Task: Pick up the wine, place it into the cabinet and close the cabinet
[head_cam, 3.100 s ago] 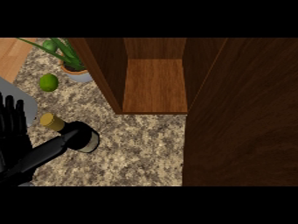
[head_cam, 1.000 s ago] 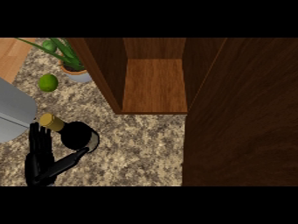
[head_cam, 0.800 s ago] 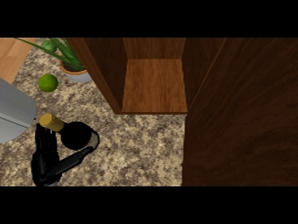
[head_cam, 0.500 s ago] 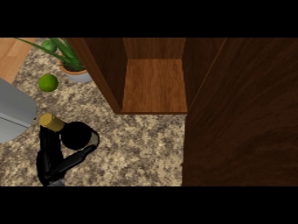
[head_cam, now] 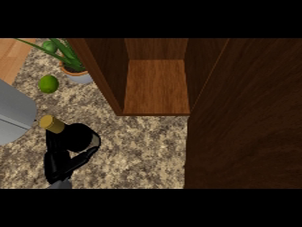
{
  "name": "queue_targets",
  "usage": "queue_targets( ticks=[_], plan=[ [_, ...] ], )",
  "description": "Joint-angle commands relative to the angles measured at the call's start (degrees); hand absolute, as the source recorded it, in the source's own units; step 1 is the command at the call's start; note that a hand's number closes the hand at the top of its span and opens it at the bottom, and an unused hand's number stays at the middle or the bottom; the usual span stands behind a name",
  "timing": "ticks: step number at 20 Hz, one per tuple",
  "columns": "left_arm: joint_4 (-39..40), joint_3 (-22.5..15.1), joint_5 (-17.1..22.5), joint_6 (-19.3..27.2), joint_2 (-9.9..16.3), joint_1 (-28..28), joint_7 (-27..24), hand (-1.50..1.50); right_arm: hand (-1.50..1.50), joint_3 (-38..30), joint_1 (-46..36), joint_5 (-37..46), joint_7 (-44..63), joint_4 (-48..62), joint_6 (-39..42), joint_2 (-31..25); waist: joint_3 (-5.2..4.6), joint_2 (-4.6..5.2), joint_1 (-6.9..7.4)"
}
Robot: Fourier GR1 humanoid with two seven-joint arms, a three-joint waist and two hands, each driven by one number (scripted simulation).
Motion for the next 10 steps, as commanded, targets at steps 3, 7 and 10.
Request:
queue_targets(
  ticks=[3, 7, 10],
  plan=[
    [2.58, -0.54, 0.82, 0.32, -1.31, -2.08, -1.27, -1.50, -1.50, -7.39, -1.05, -7.51, -0.89, 2.19, 2.88, -3.22, 0.03, -0.02, 0.05],
    [13.92, 2.59, 2.17, -7.13, 3.05, -6.55, -6.58, 1.50, -1.50, -1.33, -5.81, 1.64, -3.23, 7.49, -0.06, -0.13, -0.02, 0.10, 0.06],
    [15.77, 1.20, 1.17, -7.28, 2.23, -6.90, -7.41, 1.50, -1.50, -1.79, -2.46, -0.14, -2.92, 4.56, 0.84, -0.27, -0.01, 0.07, -0.08]
  ],
)
